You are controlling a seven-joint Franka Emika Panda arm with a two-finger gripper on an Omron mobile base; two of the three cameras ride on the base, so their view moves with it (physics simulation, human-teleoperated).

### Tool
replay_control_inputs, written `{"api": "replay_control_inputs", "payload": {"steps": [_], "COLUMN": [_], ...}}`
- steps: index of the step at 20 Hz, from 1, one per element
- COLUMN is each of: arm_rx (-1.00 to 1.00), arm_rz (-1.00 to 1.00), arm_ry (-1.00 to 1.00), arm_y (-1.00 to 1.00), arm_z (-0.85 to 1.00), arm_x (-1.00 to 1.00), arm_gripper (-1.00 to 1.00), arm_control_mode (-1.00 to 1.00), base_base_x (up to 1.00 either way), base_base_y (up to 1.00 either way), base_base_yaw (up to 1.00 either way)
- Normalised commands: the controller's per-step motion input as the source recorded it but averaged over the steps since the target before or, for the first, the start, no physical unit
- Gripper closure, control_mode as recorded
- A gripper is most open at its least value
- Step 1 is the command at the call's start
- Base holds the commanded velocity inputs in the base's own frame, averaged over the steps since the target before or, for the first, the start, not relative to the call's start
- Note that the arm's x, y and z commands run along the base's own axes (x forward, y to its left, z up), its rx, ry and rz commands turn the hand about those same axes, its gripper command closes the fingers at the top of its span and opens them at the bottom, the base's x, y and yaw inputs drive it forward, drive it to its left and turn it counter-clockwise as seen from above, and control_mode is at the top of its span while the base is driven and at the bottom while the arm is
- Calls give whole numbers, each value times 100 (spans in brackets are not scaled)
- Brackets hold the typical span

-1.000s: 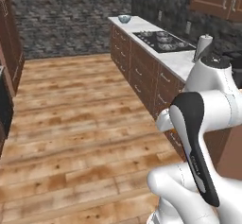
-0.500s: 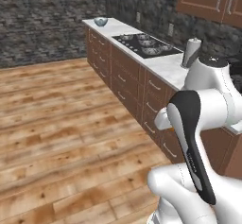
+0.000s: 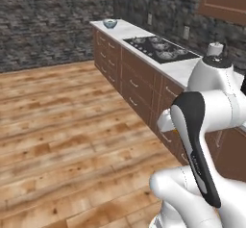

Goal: Pick the cheese from the fridge and the cheese grater from the cabinet and place them next to the salad bowl.

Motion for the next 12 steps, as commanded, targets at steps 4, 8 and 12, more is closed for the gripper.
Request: {"api": "replay_control_inputs", "payload": {"steps": [4,8,12], "arm_rx": [0,0,0], "arm_rz": [0,0,0], "arm_ry": [0,0,0], "arm_y": [0,0,0], "arm_z": [0,0,0], "arm_x": [0,0,0], "arm_gripper": [100,100,100], "arm_control_mode": [100,100,100], "base_base_x": [58,75,94], "base_base_y": [64,67,42], "base_base_yaw": [0,-3,-8]}}
